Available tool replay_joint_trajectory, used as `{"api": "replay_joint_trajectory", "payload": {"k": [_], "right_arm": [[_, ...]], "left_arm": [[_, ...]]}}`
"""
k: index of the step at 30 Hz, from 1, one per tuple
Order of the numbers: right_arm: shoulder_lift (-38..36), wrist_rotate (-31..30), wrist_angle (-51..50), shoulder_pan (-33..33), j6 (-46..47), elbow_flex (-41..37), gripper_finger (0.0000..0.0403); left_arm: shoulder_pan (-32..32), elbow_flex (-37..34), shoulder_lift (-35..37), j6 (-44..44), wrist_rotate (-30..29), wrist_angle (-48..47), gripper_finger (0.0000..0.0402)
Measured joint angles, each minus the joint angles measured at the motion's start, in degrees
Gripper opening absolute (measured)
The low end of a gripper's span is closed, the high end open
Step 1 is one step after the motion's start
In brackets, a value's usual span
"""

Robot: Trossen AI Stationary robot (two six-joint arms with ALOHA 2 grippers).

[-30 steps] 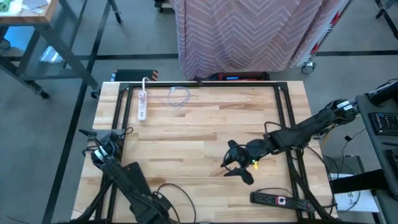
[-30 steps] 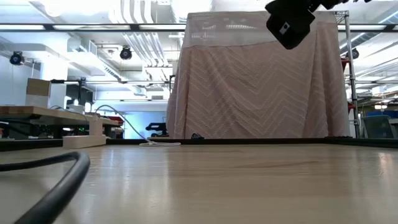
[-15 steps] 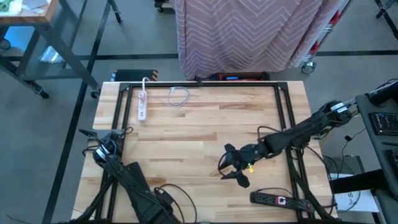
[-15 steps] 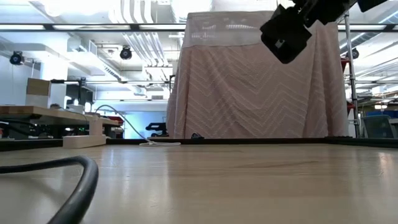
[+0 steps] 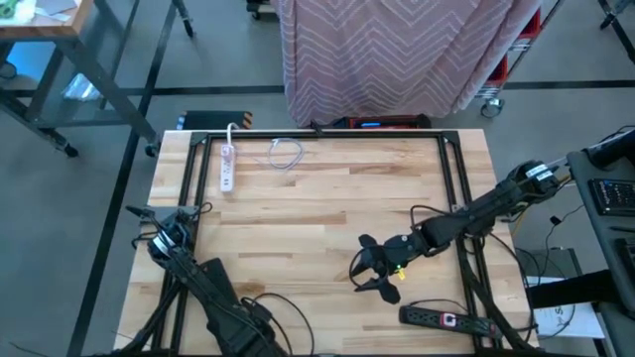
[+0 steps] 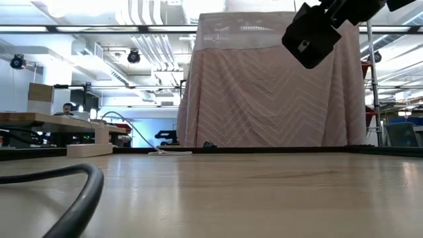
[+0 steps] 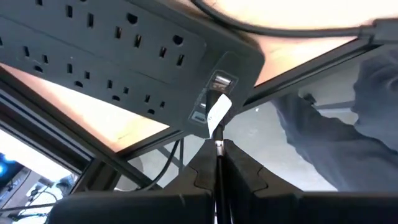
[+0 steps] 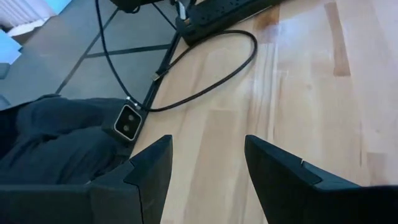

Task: Insert USB
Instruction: Insert the left black charger cable into the left black outlet extension

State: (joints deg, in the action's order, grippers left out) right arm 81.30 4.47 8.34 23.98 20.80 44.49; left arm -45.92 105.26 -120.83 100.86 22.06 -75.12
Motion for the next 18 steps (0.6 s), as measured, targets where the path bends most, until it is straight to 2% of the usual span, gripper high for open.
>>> {"api": "replay_joint_trajectory", "payload": {"k": [9, 18], "right_arm": [[0.0, 0.0, 0.1, 0.5, 1.0, 0.0, 0.0191], [-0.1, 0.0, 0.1, 0.5, 1.2, 0.0, 0.0188]], "left_arm": [[0.2, 0.7, 0.1, -2.6, -3.7, 1.4, 0.0], [0.2, 0.8, 0.0, -2.9, -3.8, 2.1, 0.0]]}}
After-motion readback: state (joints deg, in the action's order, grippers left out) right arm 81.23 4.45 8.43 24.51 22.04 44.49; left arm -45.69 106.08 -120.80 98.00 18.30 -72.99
